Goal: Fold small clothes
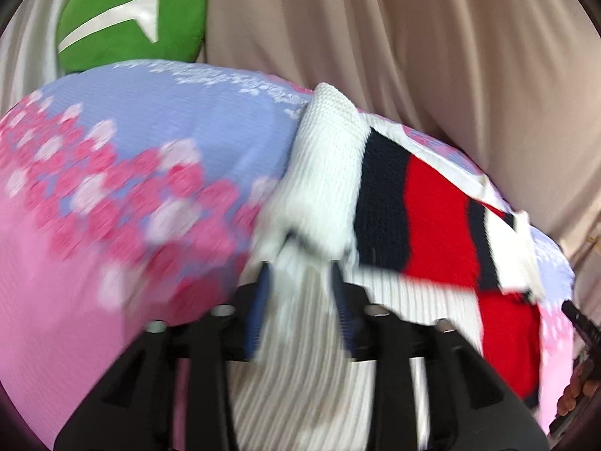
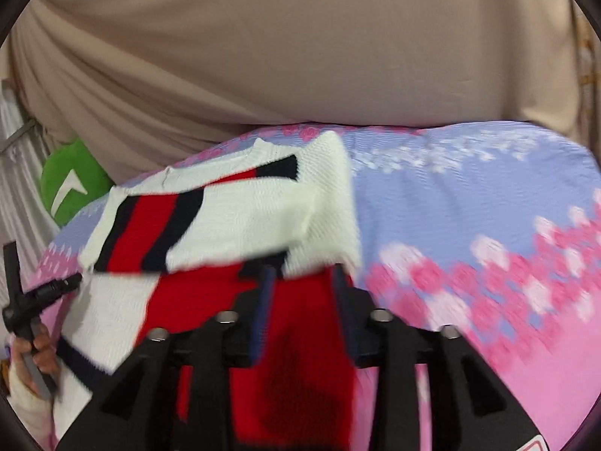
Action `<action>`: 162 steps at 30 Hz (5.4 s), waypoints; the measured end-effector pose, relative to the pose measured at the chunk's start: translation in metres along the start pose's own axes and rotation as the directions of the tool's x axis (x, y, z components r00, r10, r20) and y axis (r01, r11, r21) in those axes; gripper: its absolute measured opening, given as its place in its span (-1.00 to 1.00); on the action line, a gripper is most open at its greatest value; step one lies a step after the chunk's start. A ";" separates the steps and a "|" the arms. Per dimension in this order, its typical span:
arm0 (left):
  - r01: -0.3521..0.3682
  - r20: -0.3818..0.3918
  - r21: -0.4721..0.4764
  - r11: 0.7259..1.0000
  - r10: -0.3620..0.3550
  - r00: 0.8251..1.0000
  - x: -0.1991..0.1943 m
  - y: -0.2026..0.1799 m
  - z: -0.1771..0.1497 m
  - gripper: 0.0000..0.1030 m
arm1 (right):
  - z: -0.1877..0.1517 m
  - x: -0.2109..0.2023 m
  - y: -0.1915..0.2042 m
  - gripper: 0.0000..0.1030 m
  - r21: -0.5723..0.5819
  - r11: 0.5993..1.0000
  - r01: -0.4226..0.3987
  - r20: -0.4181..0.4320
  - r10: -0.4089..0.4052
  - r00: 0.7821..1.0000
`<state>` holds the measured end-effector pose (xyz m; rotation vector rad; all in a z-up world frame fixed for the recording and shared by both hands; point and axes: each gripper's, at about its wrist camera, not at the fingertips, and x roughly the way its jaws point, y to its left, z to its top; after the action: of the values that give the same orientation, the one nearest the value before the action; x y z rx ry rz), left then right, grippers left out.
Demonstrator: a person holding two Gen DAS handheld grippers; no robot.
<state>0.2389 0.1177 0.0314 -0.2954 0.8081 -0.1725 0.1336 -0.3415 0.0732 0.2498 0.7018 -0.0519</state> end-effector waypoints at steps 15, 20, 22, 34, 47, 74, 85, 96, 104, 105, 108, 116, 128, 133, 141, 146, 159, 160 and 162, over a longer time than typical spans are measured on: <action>0.201 -0.138 -0.011 0.979 -0.201 0.970 -0.135 0.032 -0.171 0.46 | -0.216 -0.129 -0.016 0.22 0.189 0.966 -0.175 -0.120 0.200 0.973; 0.279 -0.127 -0.055 0.959 -0.284 0.950 -0.134 0.025 -0.181 0.45 | -0.214 -0.120 -0.011 0.22 0.277 0.918 -0.284 -0.072 0.315 0.946; 0.288 -0.110 -0.069 0.955 -0.294 0.949 -0.130 0.025 -0.178 0.29 | -0.211 -0.112 -0.006 0.22 0.292 0.908 -0.299 -0.063 0.330 0.942; 0.283 -0.036 -0.148 0.948 -0.291 0.956 -0.151 0.039 -0.165 -0.66 | -0.203 -0.109 0.009 -0.75 0.275 0.915 -0.294 -0.012 0.309 0.951; 0.304 -0.069 -0.242 0.921 -0.329 0.942 -0.137 0.056 -0.178 0.33 | -0.207 -0.107 0.003 -0.62 0.311 0.895 -0.321 -0.020 0.344 0.939; 0.506 0.306 0.225 0.833 -0.553 0.775 -0.378 0.018 -0.206 -0.87 | -0.235 -0.357 0.026 -0.84 -0.154 0.887 -0.435 0.519 0.448 0.728; 0.427 0.324 0.228 0.875 -0.482 0.814 -0.359 -0.003 -0.153 -0.87 | -0.183 -0.347 0.019 -0.84 -0.114 0.866 -0.487 0.590 0.453 0.668; 0.169 0.052 0.111 0.979 -0.175 0.983 -0.135 -0.034 -0.063 -0.86 | -0.088 -0.129 -0.018 -0.84 0.244 0.881 -0.406 0.280 0.337 0.899; 0.082 -0.084 0.099 0.992 -0.074 0.994 -0.048 -0.025 -0.059 -0.85 | -0.080 -0.028 -0.029 -0.84 0.348 0.897 -0.273 0.042 0.276 0.960; 0.078 -0.095 0.098 0.992 -0.069 0.993 -0.043 -0.024 -0.061 -0.85 | -0.082 -0.024 -0.029 -0.84 0.346 0.902 -0.257 0.022 0.266 0.964; 0.073 -0.099 0.105 0.992 -0.063 0.993 -0.030 -0.022 -0.065 -0.82 | -0.084 -0.016 -0.023 -0.84 0.321 0.923 -0.210 -0.026 0.230 0.973; 0.110 -0.041 0.111 0.988 -0.106 0.994 -0.033 -0.023 -0.068 -0.67 | -0.087 -0.042 -0.031 -0.64 0.332 0.902 -0.277 0.125 0.249 0.960; 0.215 -0.004 0.444 0.870 -0.238 0.971 -0.177 -0.085 -0.161 -0.14 | -0.175 -0.158 0.097 -0.38 -0.042 0.929 -0.367 0.026 0.368 0.929; 0.173 -0.095 0.500 0.849 -0.144 0.985 -0.151 -0.109 -0.209 -0.12 | -0.216 -0.130 0.138 -0.63 -0.099 0.919 -0.382 -0.148 0.366 0.919; 0.091 -0.146 0.320 0.943 -0.046 0.988 -0.145 -0.027 -0.211 -0.43 | -0.246 -0.152 0.047 -1.00 0.079 0.977 -0.196 -0.162 0.207 0.965; 0.097 -0.159 0.240 0.966 -0.059 0.986 -0.164 0.001 -0.214 -0.46 | -0.262 -0.177 0.001 -1.00 0.169 0.984 -0.059 -0.154 0.086 0.984; 0.090 0.024 0.206 0.974 -0.097 0.995 -0.132 -0.034 -0.080 0.33 | -0.110 -0.152 0.007 0.18 0.126 0.992 -0.026 0.112 0.012 0.994; 0.089 0.002 0.177 0.980 -0.091 0.996 -0.116 -0.032 -0.069 0.33 | -0.103 -0.143 0.004 0.21 0.127 0.992 -0.016 0.102 0.002 0.995; 0.111 -0.046 0.147 0.983 -0.106 0.993 -0.090 -0.030 -0.057 0.33 | -0.090 -0.120 0.001 0.22 0.132 0.991 -0.003 0.082 -0.008 0.997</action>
<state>0.1352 0.1024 0.0653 -0.1953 0.8129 -0.3402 -0.0148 -0.3225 0.0847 0.3722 0.6168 -0.1109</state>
